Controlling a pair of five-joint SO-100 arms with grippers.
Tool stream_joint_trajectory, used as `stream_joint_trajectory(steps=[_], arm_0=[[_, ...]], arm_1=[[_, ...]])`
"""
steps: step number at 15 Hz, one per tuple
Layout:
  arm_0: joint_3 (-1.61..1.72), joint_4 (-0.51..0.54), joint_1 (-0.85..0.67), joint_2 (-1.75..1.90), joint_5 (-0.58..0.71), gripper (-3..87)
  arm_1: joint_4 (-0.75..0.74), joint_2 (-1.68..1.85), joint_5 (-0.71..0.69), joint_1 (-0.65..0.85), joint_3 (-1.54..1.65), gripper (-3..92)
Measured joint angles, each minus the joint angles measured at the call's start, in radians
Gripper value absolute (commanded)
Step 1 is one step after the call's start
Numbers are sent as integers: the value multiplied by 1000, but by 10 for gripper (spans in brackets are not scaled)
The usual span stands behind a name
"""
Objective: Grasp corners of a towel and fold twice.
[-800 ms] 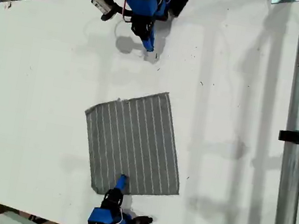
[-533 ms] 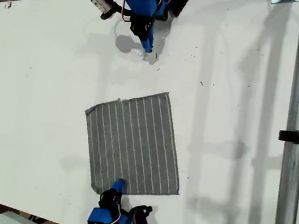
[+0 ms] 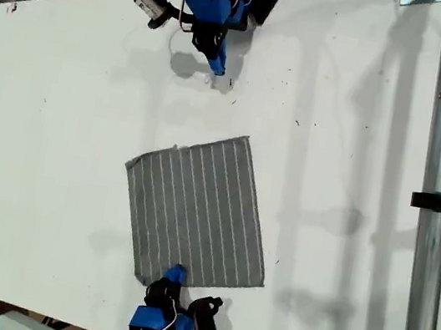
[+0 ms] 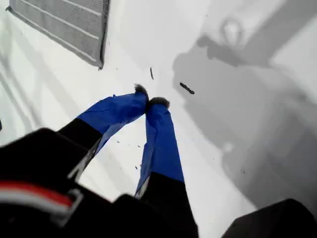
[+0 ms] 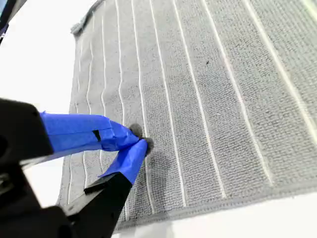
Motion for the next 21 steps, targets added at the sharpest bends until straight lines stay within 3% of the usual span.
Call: stream_joint_trajectory(steps=[4, 10, 12, 13, 14, 16, 18, 21], arm_0=[[-87, -69, 152, -78, -104, -29], [-696, -121, 322, -851, -147, -29], [-870, -101, 431, -1011, -167, -29], [-991, -37, 494, -1115, -183, -29], [-1117, 25, 563, -1235, -190, -29], [-1331, 120, 683, -1434, -192, -29], [-1447, 167, 759, -1517, -199, -28], [-1457, 175, 772, -1536, -216, -28]], arm_1=[[-12, -137, -8, -60, -242, -3], [3, -882, -179, -140, -887, -3], [49, -1106, -253, -167, -1104, -3], [74, -1218, -291, -187, -1210, -3], [95, -1336, -341, -209, -1322, 24], [106, -1532, -440, -253, -1485, 278], [106, -1683, -551, -270, -1551, 344], [80, -1910, -669, -264, -1563, 345]])
